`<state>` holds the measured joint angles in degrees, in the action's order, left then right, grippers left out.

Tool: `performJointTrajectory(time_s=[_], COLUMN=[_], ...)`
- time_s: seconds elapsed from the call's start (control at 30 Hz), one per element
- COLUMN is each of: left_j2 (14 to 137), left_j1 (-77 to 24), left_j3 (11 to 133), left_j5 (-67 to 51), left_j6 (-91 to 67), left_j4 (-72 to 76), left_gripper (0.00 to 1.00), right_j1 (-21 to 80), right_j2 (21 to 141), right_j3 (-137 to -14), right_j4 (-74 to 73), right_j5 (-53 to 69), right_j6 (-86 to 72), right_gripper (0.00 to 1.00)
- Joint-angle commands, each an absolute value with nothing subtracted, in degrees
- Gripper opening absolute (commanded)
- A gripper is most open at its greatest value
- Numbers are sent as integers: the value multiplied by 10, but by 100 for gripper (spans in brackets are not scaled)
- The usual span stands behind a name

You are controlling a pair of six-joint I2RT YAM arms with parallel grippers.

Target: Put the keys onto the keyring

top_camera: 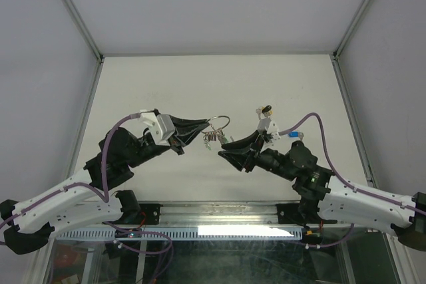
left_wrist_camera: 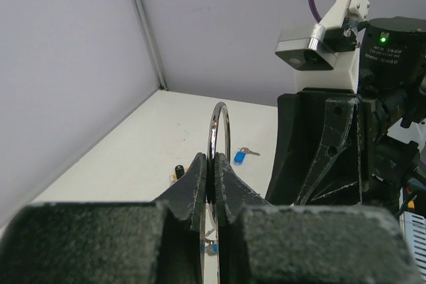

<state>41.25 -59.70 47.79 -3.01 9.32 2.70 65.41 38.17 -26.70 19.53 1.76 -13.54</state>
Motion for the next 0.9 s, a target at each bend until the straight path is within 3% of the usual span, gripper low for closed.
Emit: performJointTrajectory(time_s=[0.0, 0.23, 0.3, 0.37, 0.6, 0.87], left_j2=[406, 406, 408, 411, 432, 429], left_j1=[-603, -603, -603, -603, -603, -603], left_j3=[478, 489, 491, 489, 490, 494], left_j5=[-23, -44, -58, -72, -110, -98], left_j6=[78, 94, 98, 101, 94, 90], left_j4=[84, 53, 43, 40, 41, 41], left_gripper=[0, 0, 0, 0, 0, 0], right_j1=[657, 657, 657, 657, 657, 657], right_j2=[388, 295, 280, 279, 341, 359], right_j3=[-301, -330, -351, -374, -457, -462], right_j4=[225, 106, 68, 45, 0, -4], right_j5=[21, -82, -158, -174, -175, -104], right_j6=[-121, -80, -74, -74, -34, 4], right_gripper=[33, 45, 59, 66, 70, 66])
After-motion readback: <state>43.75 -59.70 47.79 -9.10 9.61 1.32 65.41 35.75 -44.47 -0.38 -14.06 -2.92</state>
